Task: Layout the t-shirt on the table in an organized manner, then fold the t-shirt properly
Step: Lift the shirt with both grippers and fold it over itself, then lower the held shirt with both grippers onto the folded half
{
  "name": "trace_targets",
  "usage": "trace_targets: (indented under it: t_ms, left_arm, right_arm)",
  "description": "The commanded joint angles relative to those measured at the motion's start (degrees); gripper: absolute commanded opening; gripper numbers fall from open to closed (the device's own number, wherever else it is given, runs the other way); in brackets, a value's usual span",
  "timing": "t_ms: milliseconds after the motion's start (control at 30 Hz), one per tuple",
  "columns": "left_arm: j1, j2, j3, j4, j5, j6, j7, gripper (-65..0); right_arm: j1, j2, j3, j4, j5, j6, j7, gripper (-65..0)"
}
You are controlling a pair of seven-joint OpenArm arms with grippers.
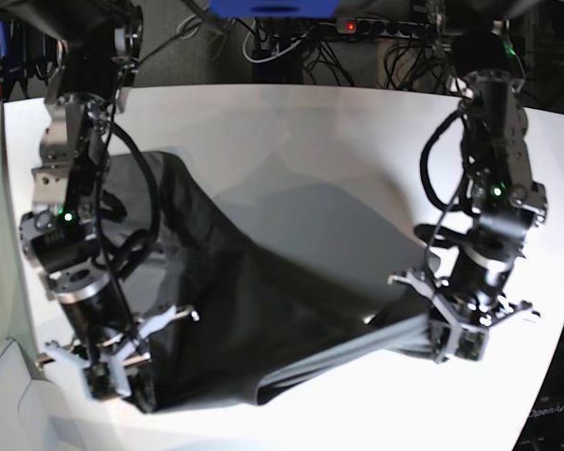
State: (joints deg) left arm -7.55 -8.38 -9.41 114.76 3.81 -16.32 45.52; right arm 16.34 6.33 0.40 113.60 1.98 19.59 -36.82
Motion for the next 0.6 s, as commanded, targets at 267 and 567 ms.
trace_targets:
  t_ms: [267, 567]
  left_arm:
    - [3.0, 5.6, -0.6, 0.7, 2.6, 1.4, 4.3, -64.6]
    - [-3.9, 6.1, -0.3, 0.3, 2.5, 1.8, 4.3, -64.6]
  right_arm:
    - [9.1, 0.5, 3.9, 1.1, -1.9, -2.6, 2.1, -65.0]
    - [12.0, 0.5, 5.4, 1.3, -1.9, -2.8, 2.3, -65.0]
